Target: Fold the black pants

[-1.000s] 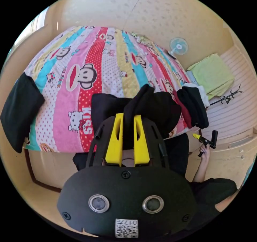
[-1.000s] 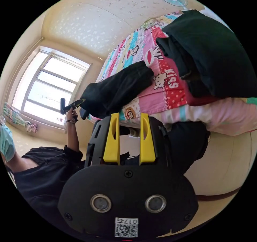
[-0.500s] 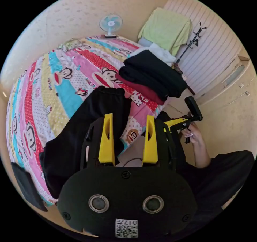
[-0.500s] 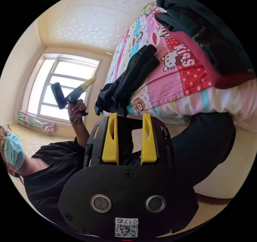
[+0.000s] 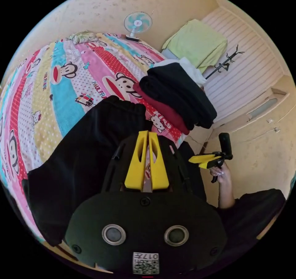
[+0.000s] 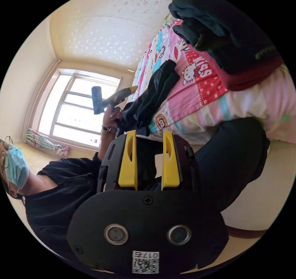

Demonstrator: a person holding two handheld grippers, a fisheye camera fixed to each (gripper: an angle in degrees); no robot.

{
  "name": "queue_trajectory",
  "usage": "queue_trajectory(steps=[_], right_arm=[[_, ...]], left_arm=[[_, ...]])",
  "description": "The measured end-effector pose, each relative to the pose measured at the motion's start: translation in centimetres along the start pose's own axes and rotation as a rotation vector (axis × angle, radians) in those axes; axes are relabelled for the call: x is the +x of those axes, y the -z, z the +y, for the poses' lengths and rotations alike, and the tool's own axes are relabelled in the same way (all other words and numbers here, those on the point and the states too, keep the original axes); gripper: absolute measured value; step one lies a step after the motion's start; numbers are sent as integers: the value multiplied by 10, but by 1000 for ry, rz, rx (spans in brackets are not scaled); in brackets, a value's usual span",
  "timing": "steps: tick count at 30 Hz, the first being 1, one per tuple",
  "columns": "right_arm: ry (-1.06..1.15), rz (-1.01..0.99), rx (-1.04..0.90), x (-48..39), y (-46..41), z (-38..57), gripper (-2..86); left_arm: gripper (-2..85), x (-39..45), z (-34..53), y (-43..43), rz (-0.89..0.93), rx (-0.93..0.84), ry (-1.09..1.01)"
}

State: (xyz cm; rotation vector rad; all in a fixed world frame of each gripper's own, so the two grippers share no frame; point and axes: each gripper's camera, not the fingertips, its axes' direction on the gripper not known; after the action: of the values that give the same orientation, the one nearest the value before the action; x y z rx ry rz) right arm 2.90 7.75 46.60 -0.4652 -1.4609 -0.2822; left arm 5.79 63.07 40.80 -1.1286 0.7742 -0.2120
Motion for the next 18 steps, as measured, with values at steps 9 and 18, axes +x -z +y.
queue_trajectory(steps=[9,18], right_arm=[[34,-63,-56,-17,-58,-48,147],[-93,-68,-18,21,-52,-20,152]], left_arm=[[153,55,29,-109,-356,-295,-173],[44,72,75,-99,-364,-134,-140]])
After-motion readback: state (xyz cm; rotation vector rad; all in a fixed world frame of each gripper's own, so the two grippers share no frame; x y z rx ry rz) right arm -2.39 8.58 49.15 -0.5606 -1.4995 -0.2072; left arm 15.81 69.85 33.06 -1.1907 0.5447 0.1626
